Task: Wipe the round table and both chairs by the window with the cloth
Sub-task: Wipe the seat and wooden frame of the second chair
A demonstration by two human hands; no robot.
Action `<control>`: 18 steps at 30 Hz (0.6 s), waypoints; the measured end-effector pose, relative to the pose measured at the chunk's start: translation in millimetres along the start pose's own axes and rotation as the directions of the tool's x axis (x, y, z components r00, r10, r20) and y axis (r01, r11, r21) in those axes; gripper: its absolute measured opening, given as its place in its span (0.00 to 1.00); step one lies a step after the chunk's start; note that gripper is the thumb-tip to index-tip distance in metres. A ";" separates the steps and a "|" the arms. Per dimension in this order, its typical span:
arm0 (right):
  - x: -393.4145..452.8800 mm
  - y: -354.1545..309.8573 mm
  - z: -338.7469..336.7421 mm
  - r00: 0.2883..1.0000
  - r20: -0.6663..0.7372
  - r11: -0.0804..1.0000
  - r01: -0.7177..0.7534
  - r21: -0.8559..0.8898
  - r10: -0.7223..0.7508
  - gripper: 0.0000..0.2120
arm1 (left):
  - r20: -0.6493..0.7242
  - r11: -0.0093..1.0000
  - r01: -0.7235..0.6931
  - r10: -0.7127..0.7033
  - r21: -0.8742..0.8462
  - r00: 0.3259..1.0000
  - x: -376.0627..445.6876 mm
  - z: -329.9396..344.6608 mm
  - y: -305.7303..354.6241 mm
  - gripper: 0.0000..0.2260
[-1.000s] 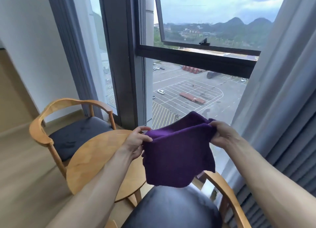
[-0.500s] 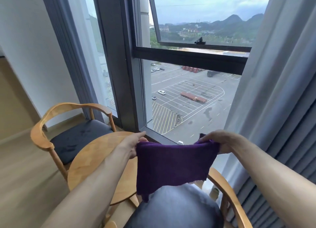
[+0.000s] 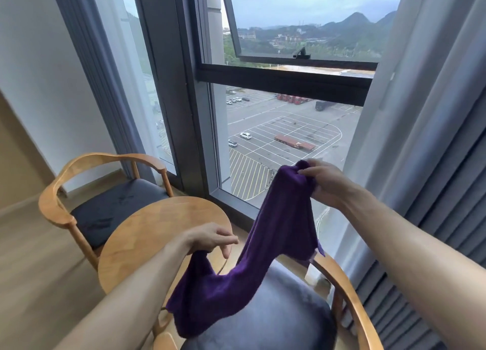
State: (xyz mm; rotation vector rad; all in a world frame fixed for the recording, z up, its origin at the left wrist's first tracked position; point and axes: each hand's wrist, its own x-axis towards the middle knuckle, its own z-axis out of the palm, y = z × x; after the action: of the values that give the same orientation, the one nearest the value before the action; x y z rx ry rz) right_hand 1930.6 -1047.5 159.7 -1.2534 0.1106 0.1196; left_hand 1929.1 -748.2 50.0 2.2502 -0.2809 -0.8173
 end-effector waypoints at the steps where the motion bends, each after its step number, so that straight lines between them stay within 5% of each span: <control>1: 1.2 -3.9 1.8 1.000 0.015 0.999 0.021 -0.024 -0.021 0.13 | -0.001 1.000 -0.023 0.023 0.003 1.000 -1.2 -0.4 0.5 0.20; 8: 4.3 -19.1 -3.8 0.980 0.196 0.931 0.114 -0.347 -0.047 0.15 | 0.038 0.951 -0.125 0.120 0.282 0.992 -9.1 -7.0 28.1 0.23; 11: 3.1 -20.1 4.1 0.958 0.280 0.848 0.202 -0.490 -0.066 0.08 | 0.007 0.978 -0.173 0.174 0.116 0.985 -13.8 -0.8 61.3 0.29; 14: 3.2 -19.4 26.7 0.939 0.319 0.771 0.299 -0.563 -0.131 0.03 | -0.190 0.918 -0.383 0.359 -0.107 0.914 -17.5 -10.2 112.0 0.25; 18: 6.0 -15.9 40.7 0.960 0.211 0.664 0.281 -0.693 -0.187 0.13 | -0.303 0.864 -0.493 0.445 -0.103 0.843 -22.9 -16.5 157.2 0.13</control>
State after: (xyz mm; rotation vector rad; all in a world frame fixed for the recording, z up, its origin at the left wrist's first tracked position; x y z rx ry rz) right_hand 1939.6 -1013.5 186.3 -2.0421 -0.2382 0.0070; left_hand 1927.6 -842.8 178.7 1.9683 -0.5805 -0.2562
